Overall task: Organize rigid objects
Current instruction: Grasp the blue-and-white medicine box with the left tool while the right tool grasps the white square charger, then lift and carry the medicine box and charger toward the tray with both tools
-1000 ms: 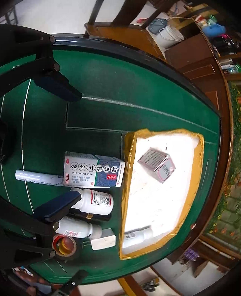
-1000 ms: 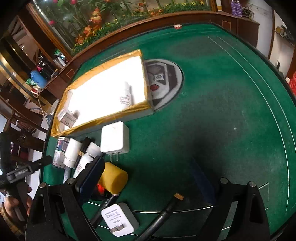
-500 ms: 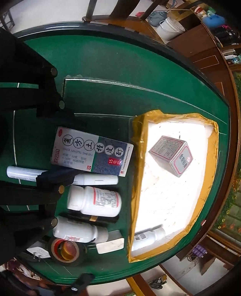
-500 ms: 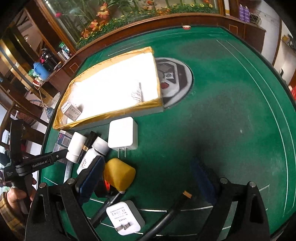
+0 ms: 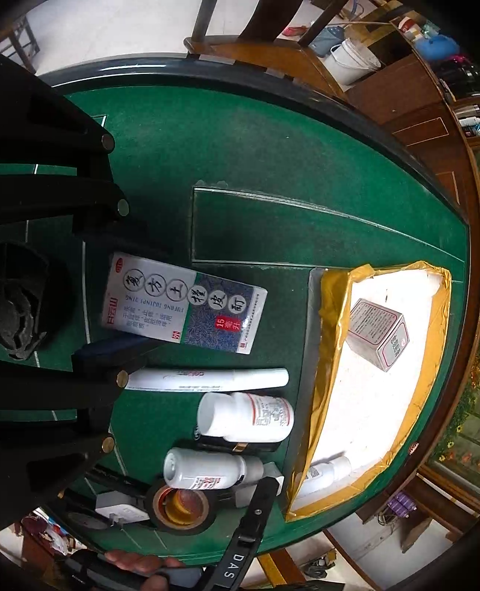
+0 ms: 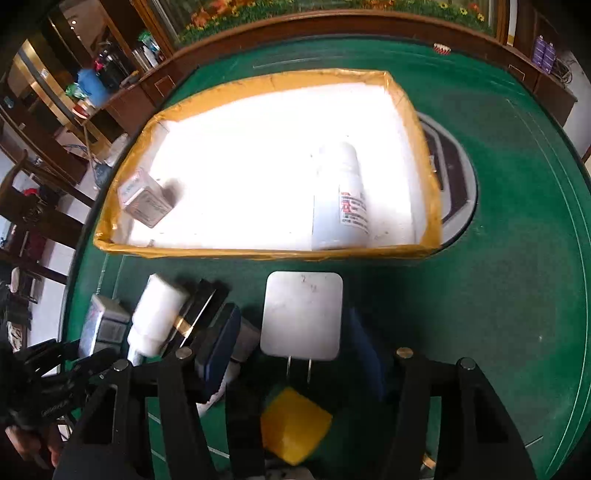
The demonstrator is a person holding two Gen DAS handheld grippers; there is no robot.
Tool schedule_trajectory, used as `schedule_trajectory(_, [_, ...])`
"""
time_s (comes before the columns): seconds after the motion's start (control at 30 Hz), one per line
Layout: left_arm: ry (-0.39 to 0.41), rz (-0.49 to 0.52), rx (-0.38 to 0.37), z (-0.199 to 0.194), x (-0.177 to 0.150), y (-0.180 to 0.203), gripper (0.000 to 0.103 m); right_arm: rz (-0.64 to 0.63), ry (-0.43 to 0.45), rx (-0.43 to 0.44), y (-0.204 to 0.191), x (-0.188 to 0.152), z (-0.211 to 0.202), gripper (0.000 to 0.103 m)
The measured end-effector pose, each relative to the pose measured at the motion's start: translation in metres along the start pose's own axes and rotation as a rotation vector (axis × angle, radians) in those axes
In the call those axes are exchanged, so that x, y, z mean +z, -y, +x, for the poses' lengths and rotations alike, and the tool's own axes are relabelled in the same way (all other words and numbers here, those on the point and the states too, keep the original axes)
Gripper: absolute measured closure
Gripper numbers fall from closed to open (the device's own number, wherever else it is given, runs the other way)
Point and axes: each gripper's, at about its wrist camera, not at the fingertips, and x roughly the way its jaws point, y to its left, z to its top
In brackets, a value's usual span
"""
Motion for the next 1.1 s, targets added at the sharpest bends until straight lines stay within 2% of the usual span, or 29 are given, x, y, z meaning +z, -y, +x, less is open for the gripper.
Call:
schedule_trajectory(0.03, [-0.001, 0.000, 0.004, 0.001, 0.003, 0.002, 0.052, -0.002, -0.002, -0.008, 0.000, 0.002, 0.001, 0.045])
schedule_trajectory(0.07, [-0.003, 0.000, 0.006, 0.003, 0.006, 0.003, 0.043, -0.007, -0.012, -0.023, -0.001, 0.004, 0.003, 0.050])
schedule_trajectory(0.13, [-0.004, 0.002, 0.014, 0.006, 0.010, 0.004, 0.039, -0.010, -0.063, -0.047, 0.003, 0.004, 0.014, 0.054])
schedule_trajectory(0.2, [0.004, 0.008, 0.020, 0.008, 0.014, 0.008, 0.039, -0.023, -0.052, -0.050, 0.004, 0.003, 0.012, 0.056])
schedule_trajectory(0.23, [0.010, 0.008, 0.019, 0.008, 0.014, 0.009, 0.040, -0.024, -0.054, -0.053, 0.005, 0.001, 0.011, 0.057])
schedule_trajectory(0.3, [0.025, 0.016, 0.025, 0.007, 0.016, 0.009, 0.065, -0.018, -0.049, -0.047, 0.011, -0.005, 0.008, 0.057])
schedule_trajectory(0.53, [0.026, 0.000, 0.019, 0.009, 0.024, 0.004, 0.065, 0.000, -0.034, -0.041, 0.030, -0.022, -0.004, 0.057])
schedule_trajectory(0.57, [0.028, 0.001, 0.020, 0.007, 0.018, 0.003, 0.065, 0.002, -0.034, -0.040, 0.031, -0.024, -0.005, 0.057])
schedule_trajectory(1.1, [0.057, 0.027, -0.012, -0.023, 0.021, 0.019, 0.065, 0.026, 0.025, 0.022, 0.035, -0.025, -0.042, 0.057])
